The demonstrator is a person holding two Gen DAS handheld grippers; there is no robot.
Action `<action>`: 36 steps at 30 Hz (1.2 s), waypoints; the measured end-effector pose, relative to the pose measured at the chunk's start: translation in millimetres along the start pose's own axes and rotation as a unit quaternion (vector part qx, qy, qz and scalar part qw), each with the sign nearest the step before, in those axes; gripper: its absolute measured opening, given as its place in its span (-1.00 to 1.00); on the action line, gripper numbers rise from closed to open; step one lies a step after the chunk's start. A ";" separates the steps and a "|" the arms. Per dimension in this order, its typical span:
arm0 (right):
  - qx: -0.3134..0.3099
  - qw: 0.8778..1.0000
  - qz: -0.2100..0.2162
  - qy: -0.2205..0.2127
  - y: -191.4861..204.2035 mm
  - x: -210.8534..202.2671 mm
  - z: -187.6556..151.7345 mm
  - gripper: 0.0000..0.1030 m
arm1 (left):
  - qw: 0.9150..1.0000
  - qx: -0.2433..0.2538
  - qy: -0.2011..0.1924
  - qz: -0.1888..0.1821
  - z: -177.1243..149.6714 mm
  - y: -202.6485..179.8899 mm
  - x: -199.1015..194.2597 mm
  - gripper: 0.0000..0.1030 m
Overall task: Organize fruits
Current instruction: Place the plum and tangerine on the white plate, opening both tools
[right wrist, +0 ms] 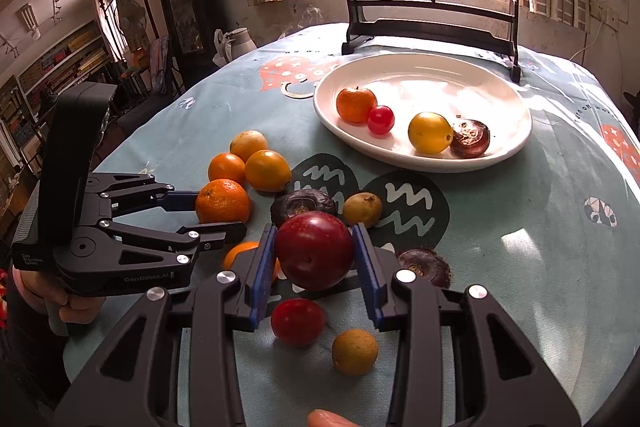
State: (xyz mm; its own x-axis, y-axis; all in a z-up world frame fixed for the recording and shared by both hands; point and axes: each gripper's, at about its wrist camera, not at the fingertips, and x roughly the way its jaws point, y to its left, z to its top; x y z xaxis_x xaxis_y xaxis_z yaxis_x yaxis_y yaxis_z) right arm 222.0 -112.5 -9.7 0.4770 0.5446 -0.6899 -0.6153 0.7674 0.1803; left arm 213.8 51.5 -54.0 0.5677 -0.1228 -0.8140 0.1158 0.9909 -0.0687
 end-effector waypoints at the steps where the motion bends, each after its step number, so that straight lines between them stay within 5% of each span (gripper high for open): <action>1: 0.002 1.000 -0.001 0.000 -1.0 0.2 0.4 -0.24 | 1.000 -0.003 0.000 -0.004 0.1 0.7 -0.1 -0.11; 5: 0.014 1.000 0.003 -0.014 -9.5 -4.0 4.7 -0.24 | 1.000 -0.014 -0.014 -0.015 2.1 2.6 -7.0 -0.11; 11: 0.081 0.992 -0.039 -0.094 -51.5 -18.7 22.5 -0.25 | 0.996 -0.041 -0.075 -0.032 23.9 1.2 -30.6 -0.11; 15: 0.113 0.984 -0.075 -0.115 -84.2 -5.6 37.0 -0.25 | 0.994 -0.051 -0.076 -0.058 68.5 -9.1 -20.8 -0.11; 20: 0.138 0.981 -0.079 -0.112 -109.8 13.7 50.8 -0.25 | 0.997 -0.033 -0.064 -0.032 125.8 -29.7 16.9 -0.11; 28: 0.152 0.981 -0.055 -0.104 -133.5 35.0 68.5 -0.18 | 0.999 -0.036 -0.032 -0.003 158.8 -36.3 62.3 -0.09; 30: 0.148 0.982 -0.047 -0.103 -131.8 32.9 72.9 -0.16 | 0.998 -0.043 -0.040 0.000 160.0 -34.9 57.7 0.41; 36: 0.123 0.987 -0.022 -0.104 -110.2 5.3 71.5 -0.15 | 0.995 -0.034 -0.083 0.038 135.4 -34.7 9.1 0.70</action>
State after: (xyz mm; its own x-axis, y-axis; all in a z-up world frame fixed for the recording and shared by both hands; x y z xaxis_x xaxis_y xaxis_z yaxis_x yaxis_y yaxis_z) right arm 337.2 -170.0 16.9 0.6347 0.5462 -0.5466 -0.4318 0.8373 0.3353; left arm 325.2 8.5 19.1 0.7007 -0.0484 -0.7118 0.0145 0.9985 -0.0536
